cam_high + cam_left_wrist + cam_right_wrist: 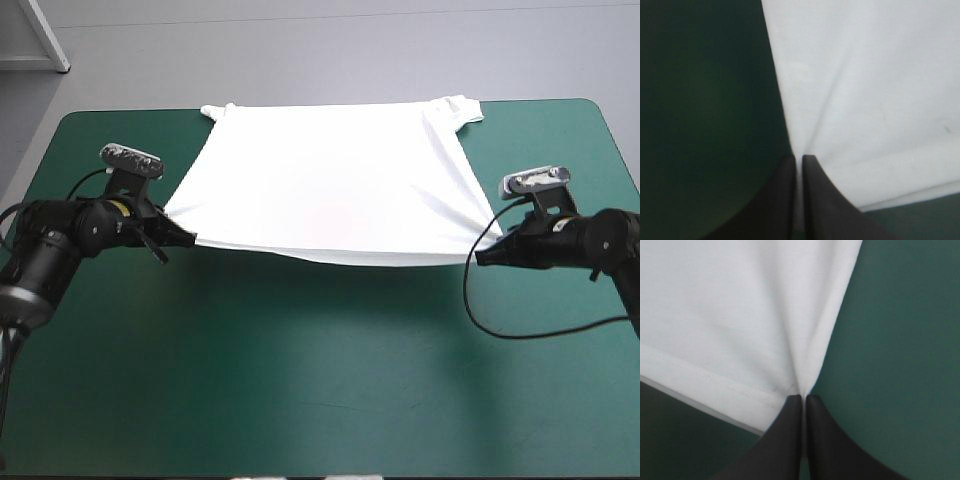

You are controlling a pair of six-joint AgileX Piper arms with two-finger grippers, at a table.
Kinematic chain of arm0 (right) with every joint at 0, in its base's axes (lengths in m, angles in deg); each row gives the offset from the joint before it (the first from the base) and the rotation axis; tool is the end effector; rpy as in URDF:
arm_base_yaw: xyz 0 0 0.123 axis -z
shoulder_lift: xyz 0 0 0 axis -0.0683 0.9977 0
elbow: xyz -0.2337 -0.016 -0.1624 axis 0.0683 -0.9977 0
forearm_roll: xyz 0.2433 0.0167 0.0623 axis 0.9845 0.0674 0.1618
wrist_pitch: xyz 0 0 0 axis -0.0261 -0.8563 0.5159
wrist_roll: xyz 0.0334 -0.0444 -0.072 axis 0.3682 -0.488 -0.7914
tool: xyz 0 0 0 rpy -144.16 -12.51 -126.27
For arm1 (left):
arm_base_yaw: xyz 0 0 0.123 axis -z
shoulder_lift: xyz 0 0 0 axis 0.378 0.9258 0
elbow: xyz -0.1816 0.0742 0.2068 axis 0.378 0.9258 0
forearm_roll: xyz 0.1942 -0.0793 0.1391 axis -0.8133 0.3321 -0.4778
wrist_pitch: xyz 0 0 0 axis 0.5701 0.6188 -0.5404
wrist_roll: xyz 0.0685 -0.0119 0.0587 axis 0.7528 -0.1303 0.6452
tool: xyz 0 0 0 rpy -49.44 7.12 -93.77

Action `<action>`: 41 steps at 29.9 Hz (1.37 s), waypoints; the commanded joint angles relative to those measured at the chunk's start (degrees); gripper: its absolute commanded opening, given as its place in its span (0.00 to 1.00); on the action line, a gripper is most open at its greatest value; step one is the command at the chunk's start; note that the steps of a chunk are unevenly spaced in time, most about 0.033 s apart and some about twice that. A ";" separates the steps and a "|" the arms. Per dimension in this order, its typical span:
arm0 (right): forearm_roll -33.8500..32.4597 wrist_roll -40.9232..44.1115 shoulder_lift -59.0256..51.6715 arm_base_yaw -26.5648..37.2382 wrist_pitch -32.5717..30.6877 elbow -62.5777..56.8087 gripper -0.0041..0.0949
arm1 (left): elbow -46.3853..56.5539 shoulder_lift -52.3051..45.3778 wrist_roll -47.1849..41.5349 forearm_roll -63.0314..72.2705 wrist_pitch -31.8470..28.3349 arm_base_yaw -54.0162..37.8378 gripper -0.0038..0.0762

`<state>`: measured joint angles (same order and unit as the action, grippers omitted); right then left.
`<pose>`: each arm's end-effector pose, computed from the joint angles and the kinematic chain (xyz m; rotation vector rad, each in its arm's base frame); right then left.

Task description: Fold the cloth

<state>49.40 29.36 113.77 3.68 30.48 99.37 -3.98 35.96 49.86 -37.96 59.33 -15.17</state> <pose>0.2524 0.0218 0.3331 -0.3510 2.4228 0.1963 0.2738 -0.0338 0.3456 0.4419 2.3562 0.0583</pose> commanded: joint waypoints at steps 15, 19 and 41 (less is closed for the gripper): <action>-5.10 11.26 -21.09 0.30 -4.76 -22.65 0.04 | 23.22 -23.15 -4.22 1.95 10.50 0.10 0.07; -4.67 11.80 -22.53 0.30 -6.24 -23.57 0.04 | 27.63 -27.00 -4.83 3.18 11.55 0.10 0.07; -5.53 13.61 -22.40 0.30 -10.33 -23.57 0.32 | 32.47 -19.46 0.09 8.88 11.18 0.10 0.19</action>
<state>43.51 42.89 91.63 3.68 19.09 74.59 29.72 15.96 49.12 -30.55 71.63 -15.17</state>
